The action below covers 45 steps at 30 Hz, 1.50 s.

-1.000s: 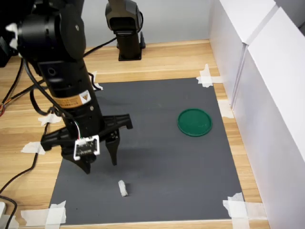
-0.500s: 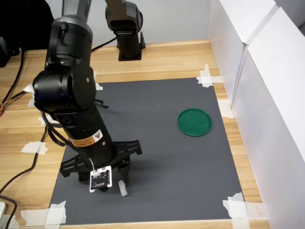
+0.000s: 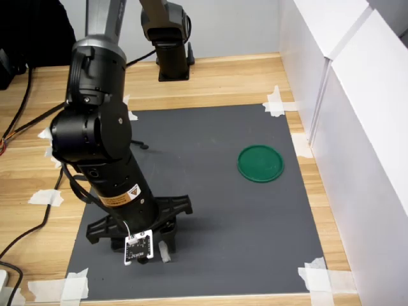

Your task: Grasp a white terminal and put it on the green lid.

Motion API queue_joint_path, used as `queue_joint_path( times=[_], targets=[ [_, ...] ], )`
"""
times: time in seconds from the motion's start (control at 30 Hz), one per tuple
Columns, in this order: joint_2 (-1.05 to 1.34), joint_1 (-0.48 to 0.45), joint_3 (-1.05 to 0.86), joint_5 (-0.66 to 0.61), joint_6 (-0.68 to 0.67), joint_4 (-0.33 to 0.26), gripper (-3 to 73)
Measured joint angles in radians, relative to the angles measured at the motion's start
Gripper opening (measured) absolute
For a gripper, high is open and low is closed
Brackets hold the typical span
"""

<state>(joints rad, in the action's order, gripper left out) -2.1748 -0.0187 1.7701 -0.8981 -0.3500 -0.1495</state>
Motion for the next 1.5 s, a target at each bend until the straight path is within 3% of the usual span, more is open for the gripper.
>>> queue_joint_path(
  times=[0.3,0.47,0.9,1.23,1.5],
  targets=[
    [0.000,0.000,0.000,0.025,0.000,-0.001,18.5],
    [0.000,0.001,0.005,0.016,0.000,-0.006,9.8],
    [0.034,0.000,0.005,-0.006,0.002,0.003,9.4],
    [0.143,0.000,0.004,-0.149,0.015,0.003,9.3],
    [0.301,0.019,-0.117,-0.169,0.017,0.007,9.3]
  ],
)
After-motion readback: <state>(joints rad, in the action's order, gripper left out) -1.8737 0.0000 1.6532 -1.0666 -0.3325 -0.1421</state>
